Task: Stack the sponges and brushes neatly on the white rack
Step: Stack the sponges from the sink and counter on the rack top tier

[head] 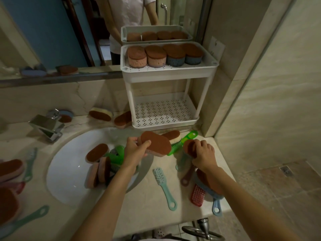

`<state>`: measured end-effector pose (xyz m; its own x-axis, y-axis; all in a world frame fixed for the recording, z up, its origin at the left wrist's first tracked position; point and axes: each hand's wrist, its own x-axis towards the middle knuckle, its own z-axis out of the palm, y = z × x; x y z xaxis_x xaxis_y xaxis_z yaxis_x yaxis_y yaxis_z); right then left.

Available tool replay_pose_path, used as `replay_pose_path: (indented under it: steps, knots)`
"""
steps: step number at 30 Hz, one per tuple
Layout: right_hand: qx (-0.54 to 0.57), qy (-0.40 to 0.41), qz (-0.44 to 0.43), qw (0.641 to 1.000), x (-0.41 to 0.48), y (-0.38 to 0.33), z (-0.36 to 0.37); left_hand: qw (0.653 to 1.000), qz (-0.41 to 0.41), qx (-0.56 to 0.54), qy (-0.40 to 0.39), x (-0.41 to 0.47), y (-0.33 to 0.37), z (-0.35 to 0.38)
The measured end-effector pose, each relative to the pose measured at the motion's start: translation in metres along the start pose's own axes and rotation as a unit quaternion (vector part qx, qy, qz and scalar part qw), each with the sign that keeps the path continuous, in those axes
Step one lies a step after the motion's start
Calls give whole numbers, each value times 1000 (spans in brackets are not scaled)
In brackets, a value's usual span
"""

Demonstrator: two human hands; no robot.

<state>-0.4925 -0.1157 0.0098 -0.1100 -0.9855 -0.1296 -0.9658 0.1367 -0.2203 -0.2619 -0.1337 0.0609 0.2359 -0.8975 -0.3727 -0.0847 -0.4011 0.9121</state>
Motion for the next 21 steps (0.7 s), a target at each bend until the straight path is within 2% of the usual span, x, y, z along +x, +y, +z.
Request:
replay_pose_path:
  steps: [3, 6, 9, 12, 14, 17, 21]
  knots:
    - [54, 114, -79, 989, -1, -9, -17, 998, 55, -7, 9, -9, 17, -4]
    - [128, 223, -157, 954, 0, -24, -44, 991, 131, -4, 8, -21, 45, -7]
    - [186, 295, -189, 918, 9, -41, -80, 980, 194, -40, 14, -31, 83, -7]
    - [196, 361, -182, 893, 26, -58, -121, 966, 251, -51, 44, -30, 125, -5]
    - [193, 394, -177, 881, 40, -67, -147, 960, 270, -63, 48, -25, 149, -3]
    - [191, 391, -183, 881, 62, -76, -181, 952, 295, -47, 63, -8, 179, 0]
    - [144, 395, -208, 883, 88, -77, -206, 962, 270, -19, 44, 19, 203, 0]
